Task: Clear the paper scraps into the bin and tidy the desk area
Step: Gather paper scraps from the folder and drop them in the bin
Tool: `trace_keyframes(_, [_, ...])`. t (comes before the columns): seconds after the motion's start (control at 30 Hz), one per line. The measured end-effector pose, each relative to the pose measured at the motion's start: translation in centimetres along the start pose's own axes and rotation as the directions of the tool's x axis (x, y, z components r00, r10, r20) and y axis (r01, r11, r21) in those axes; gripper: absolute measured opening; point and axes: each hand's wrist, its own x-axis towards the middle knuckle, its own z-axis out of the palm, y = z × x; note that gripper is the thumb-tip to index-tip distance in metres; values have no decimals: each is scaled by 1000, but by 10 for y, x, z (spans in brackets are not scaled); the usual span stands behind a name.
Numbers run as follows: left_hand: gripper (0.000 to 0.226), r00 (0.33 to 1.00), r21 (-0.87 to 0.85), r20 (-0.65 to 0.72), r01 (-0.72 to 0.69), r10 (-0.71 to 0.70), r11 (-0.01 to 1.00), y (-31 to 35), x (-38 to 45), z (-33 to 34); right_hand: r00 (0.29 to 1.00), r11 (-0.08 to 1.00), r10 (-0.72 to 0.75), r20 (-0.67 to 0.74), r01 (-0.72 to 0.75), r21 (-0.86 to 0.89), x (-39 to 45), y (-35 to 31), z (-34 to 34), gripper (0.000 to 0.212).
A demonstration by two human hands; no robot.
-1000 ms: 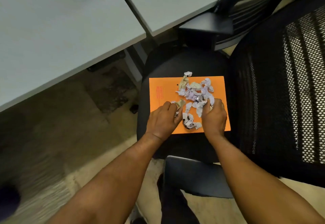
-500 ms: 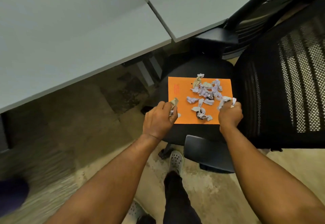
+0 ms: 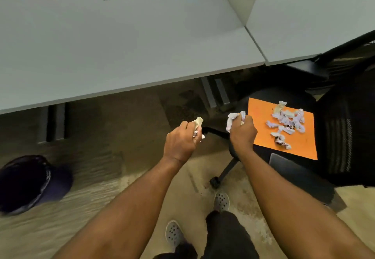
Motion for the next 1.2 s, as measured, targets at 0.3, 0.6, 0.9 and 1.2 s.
trace_keyframes(0.3, [20,955,87,-91,290,-282,953,-99,-36,-58,938,981,-191,289,195,16,-72,-78,119,22])
trace_keyframes(0.6, [18,829,146,-202,552,-522,821,-182,-37,-83,776,936,-299,556,350,16,-104,-122,234,29])
trace_keyframes(0.9, [21,679,97,-337,714,-652,693,-287,-70,-114,644,900,-346,682,434,47,-175,-149,339,30])
trace_keyframes(1.2, [28,547,26,-407,807,-731,590,-439,-182,-176,576,908,-332,747,410,87,-324,-170,473,25])
